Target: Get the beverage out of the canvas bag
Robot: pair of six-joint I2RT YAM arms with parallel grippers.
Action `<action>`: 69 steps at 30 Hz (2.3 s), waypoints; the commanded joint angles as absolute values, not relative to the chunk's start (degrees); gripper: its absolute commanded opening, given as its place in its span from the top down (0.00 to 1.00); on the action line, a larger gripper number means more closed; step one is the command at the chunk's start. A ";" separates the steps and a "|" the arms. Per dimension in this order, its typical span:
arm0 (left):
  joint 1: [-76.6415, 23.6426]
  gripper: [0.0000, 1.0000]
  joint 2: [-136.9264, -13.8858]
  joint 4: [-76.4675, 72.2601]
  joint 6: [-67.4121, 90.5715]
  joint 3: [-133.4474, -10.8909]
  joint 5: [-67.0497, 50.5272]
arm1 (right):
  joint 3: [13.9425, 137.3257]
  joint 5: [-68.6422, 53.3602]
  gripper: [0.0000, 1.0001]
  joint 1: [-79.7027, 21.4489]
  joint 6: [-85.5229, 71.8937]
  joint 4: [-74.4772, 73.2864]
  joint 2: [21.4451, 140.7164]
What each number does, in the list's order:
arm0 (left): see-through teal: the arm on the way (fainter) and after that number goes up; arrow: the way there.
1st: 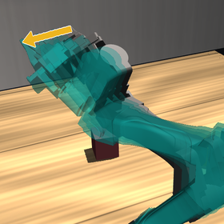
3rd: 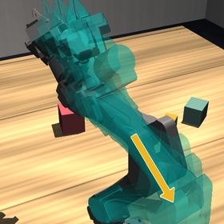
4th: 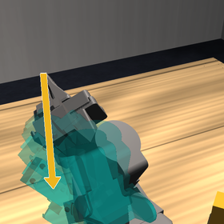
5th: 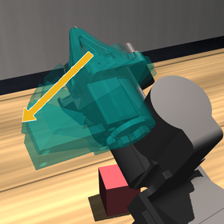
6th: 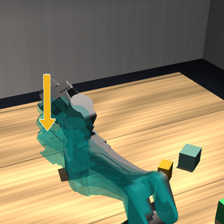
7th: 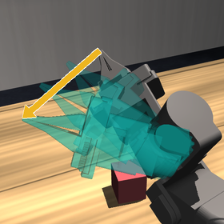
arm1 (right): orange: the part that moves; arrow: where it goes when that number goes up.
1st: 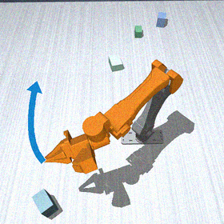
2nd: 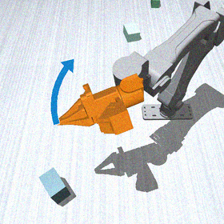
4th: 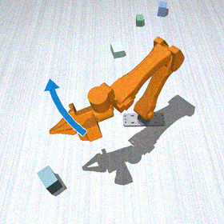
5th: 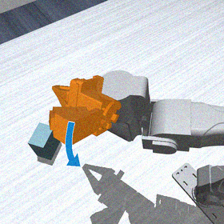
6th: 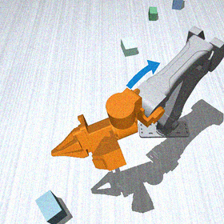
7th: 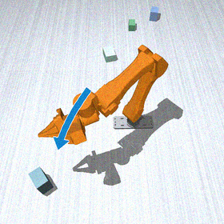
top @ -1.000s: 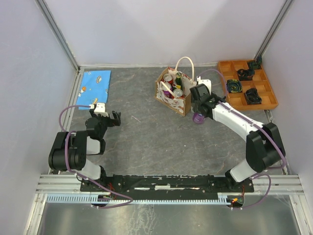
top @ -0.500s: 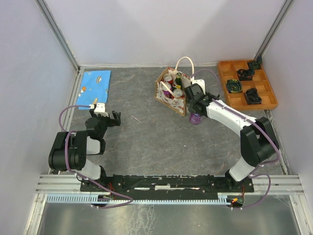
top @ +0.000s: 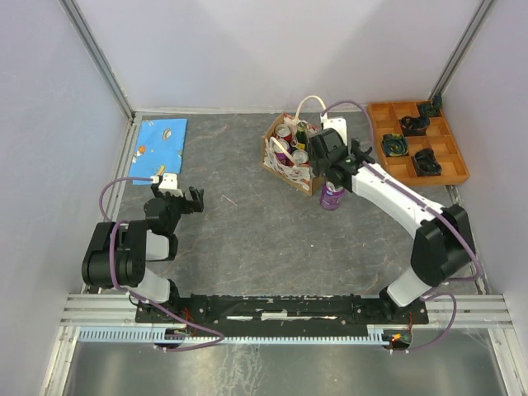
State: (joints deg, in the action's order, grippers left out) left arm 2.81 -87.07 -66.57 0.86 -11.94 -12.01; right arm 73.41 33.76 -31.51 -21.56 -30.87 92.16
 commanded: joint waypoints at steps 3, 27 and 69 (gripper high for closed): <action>2.93 0.01 -87.12 -69.89 -0.01 -12.39 -10.97 | 79.06 37.36 0.01 -31.77 -17.49 -26.58 84.80; 2.99 0.01 -87.11 -69.87 -0.09 -12.39 -11.04 | 112.30 22.64 0.08 -31.79 -16.48 -40.91 116.11; 2.94 0.01 -87.22 -69.91 0.00 -12.39 -10.94 | 115.22 20.07 1.00 -31.80 -16.64 -44.03 121.36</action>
